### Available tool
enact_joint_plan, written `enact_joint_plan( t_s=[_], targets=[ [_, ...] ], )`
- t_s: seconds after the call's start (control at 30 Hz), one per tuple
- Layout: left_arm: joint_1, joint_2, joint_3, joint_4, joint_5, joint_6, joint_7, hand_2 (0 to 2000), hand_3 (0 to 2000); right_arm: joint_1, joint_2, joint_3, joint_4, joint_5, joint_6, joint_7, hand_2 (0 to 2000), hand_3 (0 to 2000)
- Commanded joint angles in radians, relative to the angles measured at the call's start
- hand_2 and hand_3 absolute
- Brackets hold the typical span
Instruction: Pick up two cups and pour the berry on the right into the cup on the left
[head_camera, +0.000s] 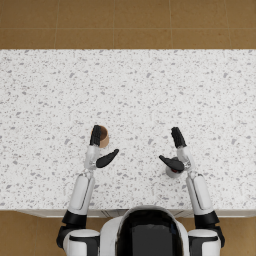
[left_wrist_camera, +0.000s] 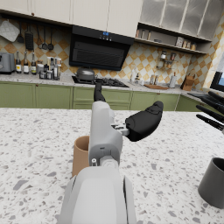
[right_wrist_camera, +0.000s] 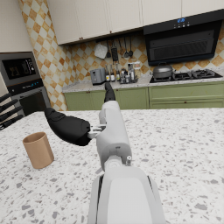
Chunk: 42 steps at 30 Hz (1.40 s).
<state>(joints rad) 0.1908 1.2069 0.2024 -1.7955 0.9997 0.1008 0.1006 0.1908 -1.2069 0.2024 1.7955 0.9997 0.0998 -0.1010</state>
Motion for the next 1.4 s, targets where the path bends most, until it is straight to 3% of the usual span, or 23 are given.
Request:
enact_joint_plan(
  t_s=[0.03,0.43,0.47,0.63,0.97,1.17,1.4],
  targets=[
    [0.0,0.0,0.0,0.0,0.0,0.0,0.0,0,0,0.0,0.0,0.0,0.0,0.0,0.0,0.0,0,0],
    [0.002,0.001,0.03,0.016,0.0,0.0,0.0,0,0,0.002,-0.001,0.03,-0.016,0.0,0.0,0.0,0,0],
    [0.013,0.01,-0.005,0.036,0.0,-0.029,-0.028,0,0,-0.002,-0.002,0.031,0.006,0.0,-0.028,0.029,0,0],
    [-0.018,0.012,-0.138,0.047,0.0,-0.087,-0.087,0,0,-0.116,0.045,-0.021,0.142,0.0,-0.086,0.087,0,0],
    [-0.031,0.034,-0.111,0.102,0.289,-0.1,-0.1,0,0,-0.306,0.111,-0.109,0.261,0.305,-0.099,0.1,0,0],
    [0.004,0.059,-0.101,0.252,0.324,-0.101,-0.101,0,0,-0.398,0.14,-0.116,0.236,0.355,-0.1,0.101,0,0],
    [0.041,0.084,-0.114,0.358,0.329,-0.101,-0.101,0,0,-0.423,0.133,-0.129,0.149,0.362,-0.1,0.101,0,0]
  ],
)
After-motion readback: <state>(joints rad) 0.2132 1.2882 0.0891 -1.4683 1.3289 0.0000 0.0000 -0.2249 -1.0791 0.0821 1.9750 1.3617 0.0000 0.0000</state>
